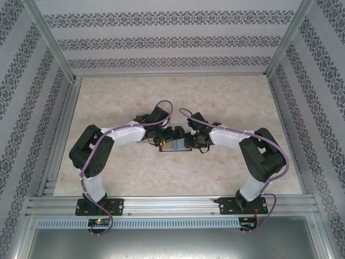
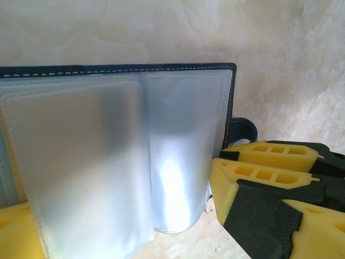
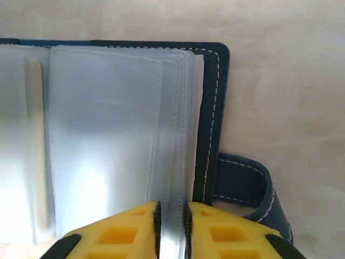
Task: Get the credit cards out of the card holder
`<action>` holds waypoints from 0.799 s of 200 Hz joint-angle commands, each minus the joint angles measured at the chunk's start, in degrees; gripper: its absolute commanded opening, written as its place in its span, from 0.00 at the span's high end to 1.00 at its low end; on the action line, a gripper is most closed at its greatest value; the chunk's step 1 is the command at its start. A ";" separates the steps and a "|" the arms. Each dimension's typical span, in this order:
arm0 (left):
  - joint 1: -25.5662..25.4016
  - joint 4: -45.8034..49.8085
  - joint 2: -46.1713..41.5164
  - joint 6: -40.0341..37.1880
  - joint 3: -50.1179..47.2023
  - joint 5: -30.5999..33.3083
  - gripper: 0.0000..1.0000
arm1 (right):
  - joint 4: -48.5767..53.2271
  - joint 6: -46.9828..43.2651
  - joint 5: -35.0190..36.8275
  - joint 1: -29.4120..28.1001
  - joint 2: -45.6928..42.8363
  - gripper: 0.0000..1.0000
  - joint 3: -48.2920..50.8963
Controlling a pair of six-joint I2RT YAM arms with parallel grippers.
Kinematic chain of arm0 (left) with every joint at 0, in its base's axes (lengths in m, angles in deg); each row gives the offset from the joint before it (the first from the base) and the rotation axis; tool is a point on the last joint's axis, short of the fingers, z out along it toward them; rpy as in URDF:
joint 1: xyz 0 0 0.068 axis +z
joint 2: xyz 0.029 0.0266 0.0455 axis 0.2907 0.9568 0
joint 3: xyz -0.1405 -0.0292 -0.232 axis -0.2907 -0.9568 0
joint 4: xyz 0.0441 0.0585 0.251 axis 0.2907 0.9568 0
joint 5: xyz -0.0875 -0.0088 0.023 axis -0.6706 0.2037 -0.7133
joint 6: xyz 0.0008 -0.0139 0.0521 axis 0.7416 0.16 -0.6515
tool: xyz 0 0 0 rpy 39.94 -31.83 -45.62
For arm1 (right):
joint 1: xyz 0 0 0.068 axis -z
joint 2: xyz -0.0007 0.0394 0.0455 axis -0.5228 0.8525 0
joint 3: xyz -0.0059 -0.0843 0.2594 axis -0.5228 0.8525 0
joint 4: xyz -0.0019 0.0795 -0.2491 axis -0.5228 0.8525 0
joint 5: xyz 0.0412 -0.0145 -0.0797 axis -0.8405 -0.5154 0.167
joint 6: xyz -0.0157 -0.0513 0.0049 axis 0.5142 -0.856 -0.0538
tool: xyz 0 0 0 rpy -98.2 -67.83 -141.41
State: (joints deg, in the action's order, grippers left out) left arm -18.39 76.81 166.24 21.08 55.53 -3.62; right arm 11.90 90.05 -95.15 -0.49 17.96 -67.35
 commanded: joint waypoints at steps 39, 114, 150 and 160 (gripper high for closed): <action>-0.83 -1.84 -1.74 -1.00 1.95 -2.19 0.05 | 1.96 1.58 4.98 1.59 -7.76 0.75 2.75; -2.78 -7.80 4.59 1.26 6.22 -7.81 0.08 | 1.69 4.04 5.53 2.90 -12.82 0.75 5.59; -4.43 -8.85 7.27 2.52 8.77 -9.31 0.10 | 1.08 5.49 5.78 5.12 -16.42 0.75 8.74; -4.39 -8.99 6.87 2.58 8.39 -8.86 0.10 | 0.77 5.59 5.08 5.72 -16.97 0.75 9.35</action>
State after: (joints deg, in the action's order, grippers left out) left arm -21.49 70.69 172.86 22.44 62.72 -10.97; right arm 13.02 93.98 -90.29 3.86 3.45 -59.83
